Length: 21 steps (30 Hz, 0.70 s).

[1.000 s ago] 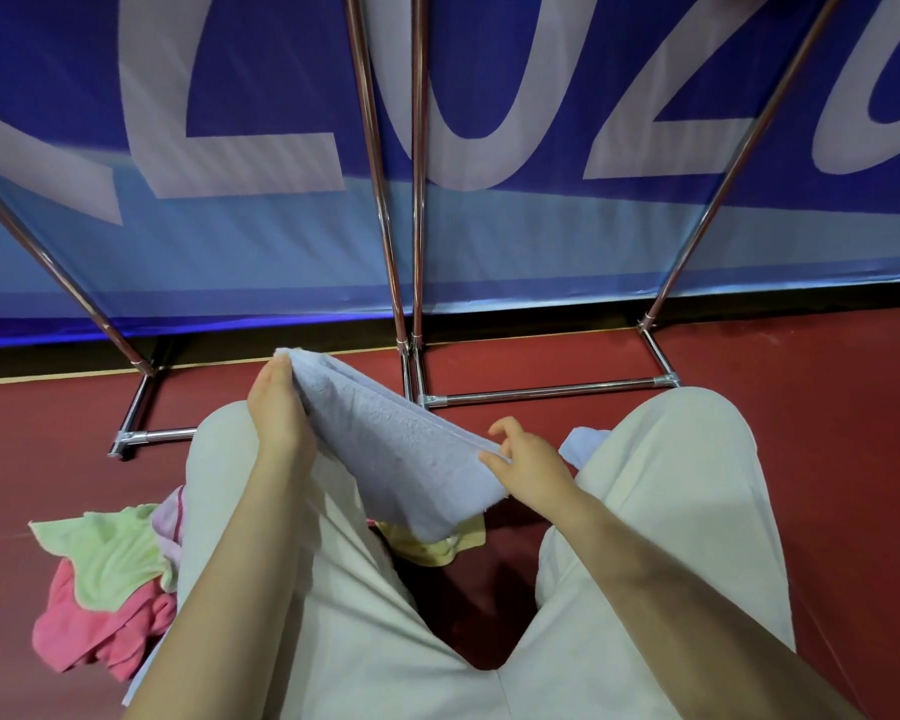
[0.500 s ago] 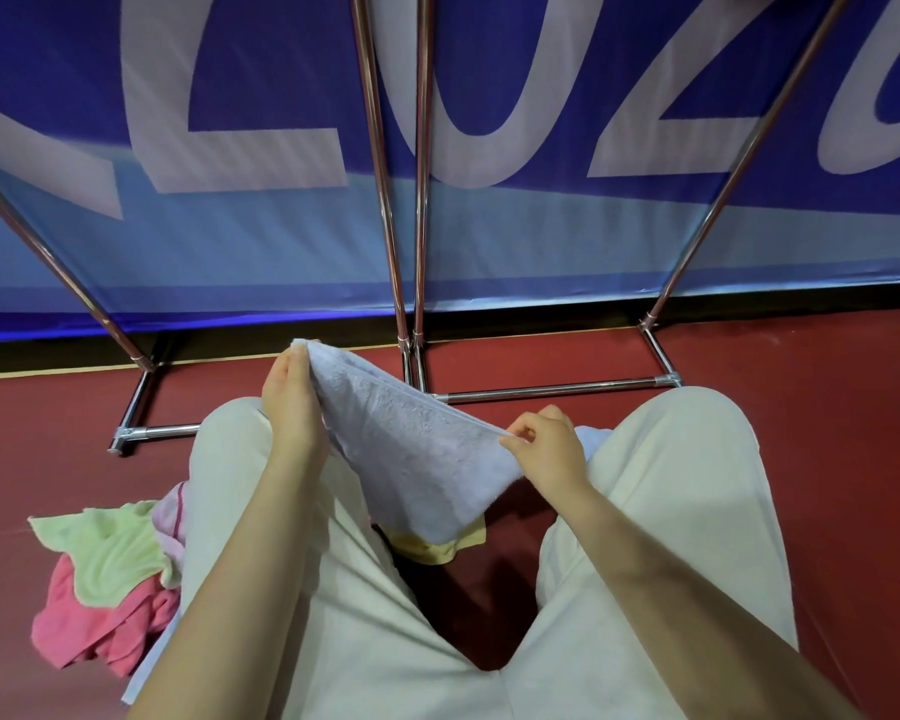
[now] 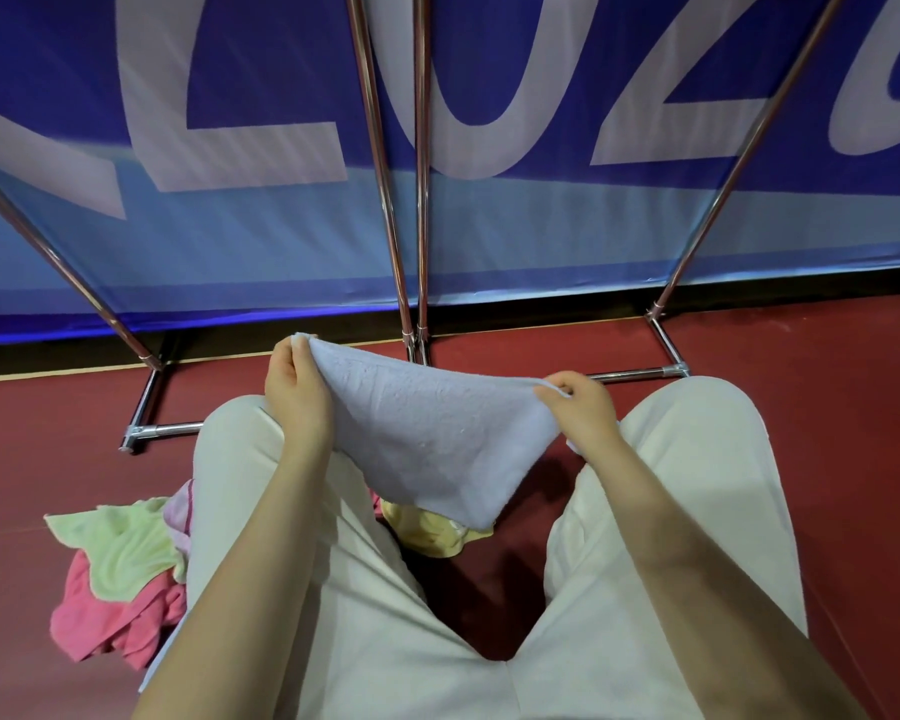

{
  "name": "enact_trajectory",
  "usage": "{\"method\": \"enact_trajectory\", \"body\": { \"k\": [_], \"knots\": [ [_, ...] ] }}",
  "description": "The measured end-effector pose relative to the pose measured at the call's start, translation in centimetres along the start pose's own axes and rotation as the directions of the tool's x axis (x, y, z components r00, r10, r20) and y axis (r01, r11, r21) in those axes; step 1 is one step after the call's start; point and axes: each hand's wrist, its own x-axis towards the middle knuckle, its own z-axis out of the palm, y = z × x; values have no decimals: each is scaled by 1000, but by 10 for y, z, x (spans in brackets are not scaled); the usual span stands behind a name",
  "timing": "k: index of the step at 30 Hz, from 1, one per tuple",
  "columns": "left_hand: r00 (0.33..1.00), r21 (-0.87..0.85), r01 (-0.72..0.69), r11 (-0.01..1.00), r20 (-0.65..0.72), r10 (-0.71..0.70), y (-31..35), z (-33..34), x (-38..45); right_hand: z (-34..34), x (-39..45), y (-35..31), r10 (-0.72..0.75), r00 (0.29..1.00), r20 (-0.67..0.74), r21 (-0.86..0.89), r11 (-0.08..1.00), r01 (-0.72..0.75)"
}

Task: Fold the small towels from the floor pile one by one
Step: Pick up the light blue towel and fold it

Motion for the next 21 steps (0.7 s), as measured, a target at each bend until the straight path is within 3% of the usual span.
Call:
{"method": "enact_trajectory", "body": {
  "k": [4, 7, 11, 16, 21],
  "knots": [
    [991, 108, -131, 985, 19, 130, -3, 3, -4, -19, 3, -12, 97, 992, -85, 411, 910, -53],
    [996, 112, -73, 991, 63, 66, -7, 7, -2, -27, -1, -16, 116, 990, -84, 530, 846, -54],
    [989, 41, 100, 994, 101, -104, -16, 12, 3, -33, -8, -20, 94, 987, -130, 549, 836, -7],
    [972, 69, 180, 981, 141, -188, -25, 19, 5, -38, -10, -24, 58, 970, -238, 552, 829, 86],
    [953, 21, 270, 963, 136, -270, -23, 19, 4, -37, -11, -24, 49, 980, -191, 509, 859, 56]
  ]
}}
